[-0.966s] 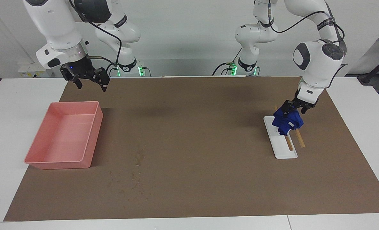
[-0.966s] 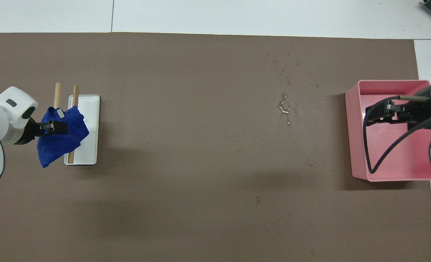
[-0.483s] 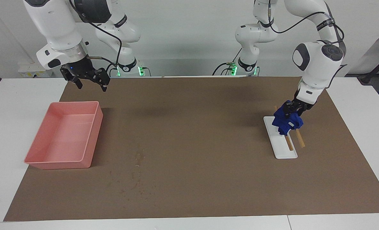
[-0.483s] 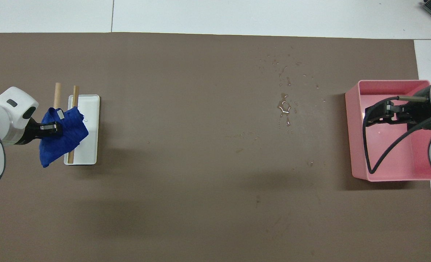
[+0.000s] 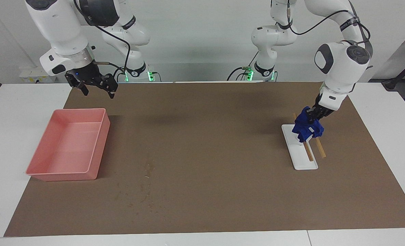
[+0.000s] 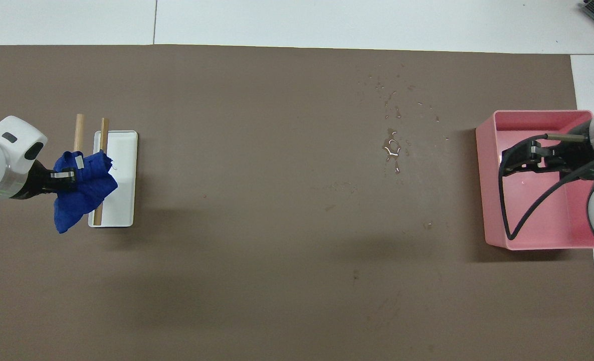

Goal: Wipe water with towel using both arms

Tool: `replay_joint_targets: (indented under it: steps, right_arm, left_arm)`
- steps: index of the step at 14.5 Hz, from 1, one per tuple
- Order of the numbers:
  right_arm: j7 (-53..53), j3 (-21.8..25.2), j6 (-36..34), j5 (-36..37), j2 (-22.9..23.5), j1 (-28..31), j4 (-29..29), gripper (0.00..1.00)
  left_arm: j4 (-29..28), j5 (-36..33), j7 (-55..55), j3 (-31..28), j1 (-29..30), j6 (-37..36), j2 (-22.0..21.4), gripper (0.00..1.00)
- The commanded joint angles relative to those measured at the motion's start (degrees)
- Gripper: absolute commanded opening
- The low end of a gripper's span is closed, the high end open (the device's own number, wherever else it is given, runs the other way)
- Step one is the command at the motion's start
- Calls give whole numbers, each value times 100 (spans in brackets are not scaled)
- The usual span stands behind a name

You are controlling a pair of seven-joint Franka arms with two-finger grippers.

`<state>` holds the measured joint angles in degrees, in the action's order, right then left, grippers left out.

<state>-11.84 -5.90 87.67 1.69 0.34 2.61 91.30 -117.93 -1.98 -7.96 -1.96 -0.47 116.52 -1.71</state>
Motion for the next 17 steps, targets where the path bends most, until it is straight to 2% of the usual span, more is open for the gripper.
replay_joint_targets:
  steps: [1,6,11,13,15,17]
  right_arm:
    - [50,-26,-30,-64,-157,82,160,100]
    - [50,-34,-4,-64,-157,73,142,100]
    - [-388,-34,294,-538,-130,12,142,100]
    - [-835,-95,435,-678,-104,-23,99,100]
    - [-1599,-280,689,-1230,-69,-23,72,100]
    - [-2180,-402,786,-1303,-60,-154,55,100]
  left_arm:
    - [603,-119,-179,-6,-41,-638,180,0]
    - [1165,-31,-644,20,-32,-1201,145,0]
    - [1623,636,-1670,20,3,-1588,48,0]
    - [1711,681,-2111,64,-41,-1737,-4,0]
    - [1703,874,-2699,230,-41,-1930,-109,0]
    - [1694,901,-3192,441,-93,-2097,-128,0]
